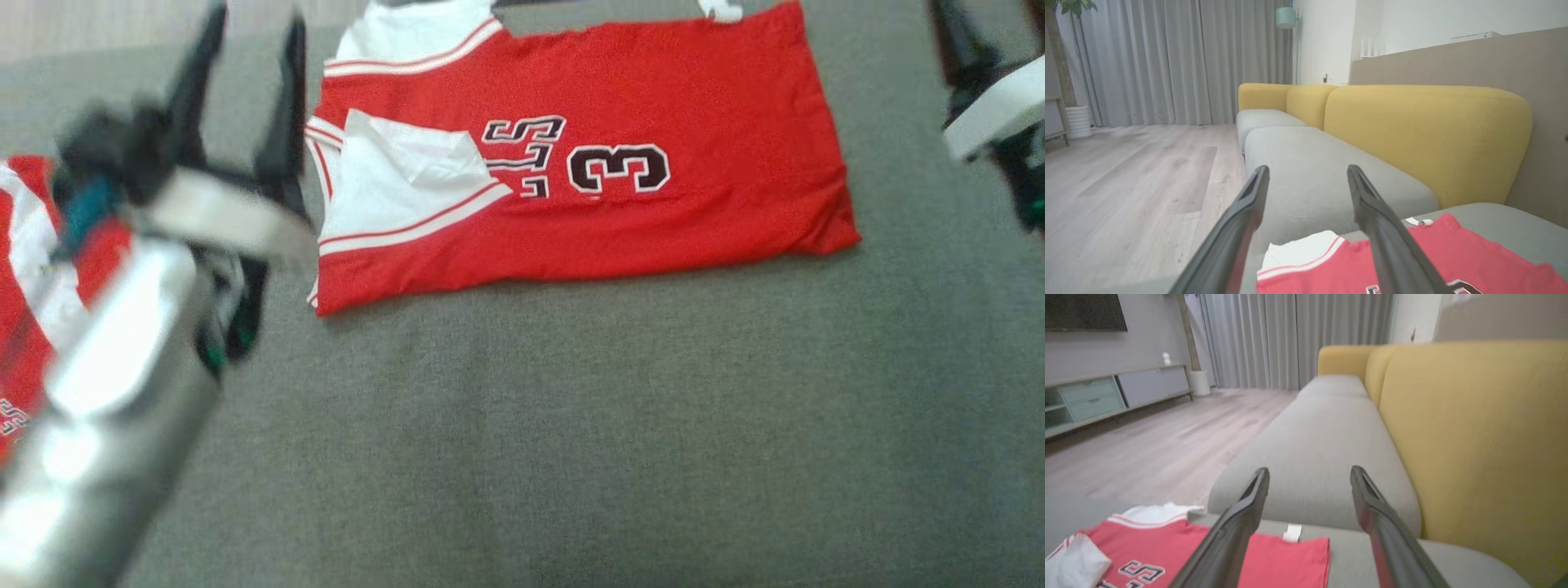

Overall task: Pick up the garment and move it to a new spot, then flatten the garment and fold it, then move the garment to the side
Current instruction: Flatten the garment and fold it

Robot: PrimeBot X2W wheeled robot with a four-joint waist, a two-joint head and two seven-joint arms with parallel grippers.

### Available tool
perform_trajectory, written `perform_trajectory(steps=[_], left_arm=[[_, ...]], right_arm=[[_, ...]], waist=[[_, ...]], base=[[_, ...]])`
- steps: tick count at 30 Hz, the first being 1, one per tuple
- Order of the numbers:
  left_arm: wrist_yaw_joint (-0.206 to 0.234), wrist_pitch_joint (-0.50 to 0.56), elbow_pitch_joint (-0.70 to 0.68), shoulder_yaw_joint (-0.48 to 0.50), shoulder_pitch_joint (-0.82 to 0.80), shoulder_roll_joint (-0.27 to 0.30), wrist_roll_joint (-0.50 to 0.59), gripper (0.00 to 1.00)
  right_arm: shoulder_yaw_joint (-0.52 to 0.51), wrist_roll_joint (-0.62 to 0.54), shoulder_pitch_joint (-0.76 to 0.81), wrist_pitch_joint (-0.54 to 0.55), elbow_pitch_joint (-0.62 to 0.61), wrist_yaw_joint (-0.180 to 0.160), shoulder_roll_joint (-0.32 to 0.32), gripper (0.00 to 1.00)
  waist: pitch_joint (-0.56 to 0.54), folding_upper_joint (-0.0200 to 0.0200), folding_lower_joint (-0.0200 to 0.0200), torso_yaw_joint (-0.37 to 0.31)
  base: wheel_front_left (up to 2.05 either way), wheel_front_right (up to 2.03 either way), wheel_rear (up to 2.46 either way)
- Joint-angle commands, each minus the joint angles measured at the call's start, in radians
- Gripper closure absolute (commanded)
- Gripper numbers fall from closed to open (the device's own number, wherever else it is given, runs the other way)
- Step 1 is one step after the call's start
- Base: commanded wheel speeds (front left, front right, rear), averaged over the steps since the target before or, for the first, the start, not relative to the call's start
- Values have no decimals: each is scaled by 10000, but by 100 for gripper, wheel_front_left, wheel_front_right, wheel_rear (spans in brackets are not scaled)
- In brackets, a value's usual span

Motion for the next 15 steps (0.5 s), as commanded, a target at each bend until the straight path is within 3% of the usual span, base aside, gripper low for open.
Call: perform_trajectory(steps=[1,5,8,15], left_arm=[[88,-49,-563,808,316,165,290,0],[333,-49,-1671,2108,2396,-465,1362,0],[263,-50,-2125,2714,3754,-1032,2042,0],[-176,-50,-2192,3766,5668,-2355,3210,0]], right_arm=[[-789,-800,542,-129,-483,67,-152,0],[-3881,-3292,2938,-132,-1946,67,449,0],[-5540,-4670,4856,-133,-2902,67,1321,0],[-6850,-6468,7336,-134,-3889,67,2820,0]], waist=[[-338,0,2,-48],[-800,0,2,-106],[-1073,0,2,-147],[-1383,0,2,-234]], base=[[0,0,0],[0,0,0],[0,0,0],[0,0,0]])
